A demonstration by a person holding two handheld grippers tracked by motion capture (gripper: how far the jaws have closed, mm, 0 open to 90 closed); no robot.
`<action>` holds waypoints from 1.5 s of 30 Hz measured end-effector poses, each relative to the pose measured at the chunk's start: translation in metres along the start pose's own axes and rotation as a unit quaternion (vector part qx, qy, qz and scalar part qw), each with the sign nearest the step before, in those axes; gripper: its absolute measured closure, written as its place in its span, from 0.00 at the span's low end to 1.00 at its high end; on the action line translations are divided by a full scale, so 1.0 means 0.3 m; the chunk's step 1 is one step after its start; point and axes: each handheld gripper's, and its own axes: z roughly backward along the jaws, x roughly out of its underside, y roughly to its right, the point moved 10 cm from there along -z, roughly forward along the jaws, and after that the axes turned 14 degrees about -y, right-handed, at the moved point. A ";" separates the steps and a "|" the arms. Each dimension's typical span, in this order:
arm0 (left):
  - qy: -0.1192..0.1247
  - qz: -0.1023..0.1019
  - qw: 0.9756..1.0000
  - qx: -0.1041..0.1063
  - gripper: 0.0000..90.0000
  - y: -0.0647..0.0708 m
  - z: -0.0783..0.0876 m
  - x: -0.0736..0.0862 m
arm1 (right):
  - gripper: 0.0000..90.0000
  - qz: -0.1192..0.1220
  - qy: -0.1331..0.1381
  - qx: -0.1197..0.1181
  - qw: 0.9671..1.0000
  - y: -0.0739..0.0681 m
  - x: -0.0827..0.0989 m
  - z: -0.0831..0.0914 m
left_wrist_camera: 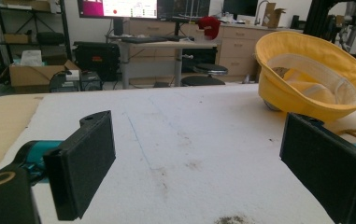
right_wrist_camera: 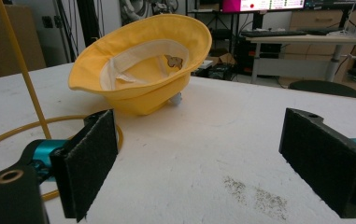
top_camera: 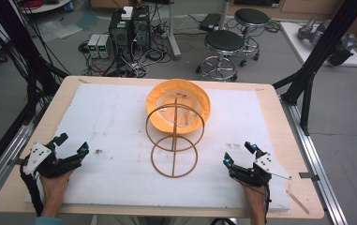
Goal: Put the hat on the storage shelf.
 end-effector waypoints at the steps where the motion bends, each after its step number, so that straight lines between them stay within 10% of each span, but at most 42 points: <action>1: -0.001 -0.001 1.000 -0.001 0.12 0.000 0.000 0.000 | 0.12 0.001 0.000 0.001 1.000 -0.001 0.000 0.000; 24: -0.024 0.004 0.999 0.022 0.12 0.005 -0.020 -0.009 | 0.12 0.000 0.000 -0.003 1.000 -0.003 0.000 0.001; 45: -0.085 -0.039 0.993 0.070 0.12 0.039 -0.178 -0.283 | 0.12 -0.003 0.006 -0.003 1.000 0.001 -0.002 0.005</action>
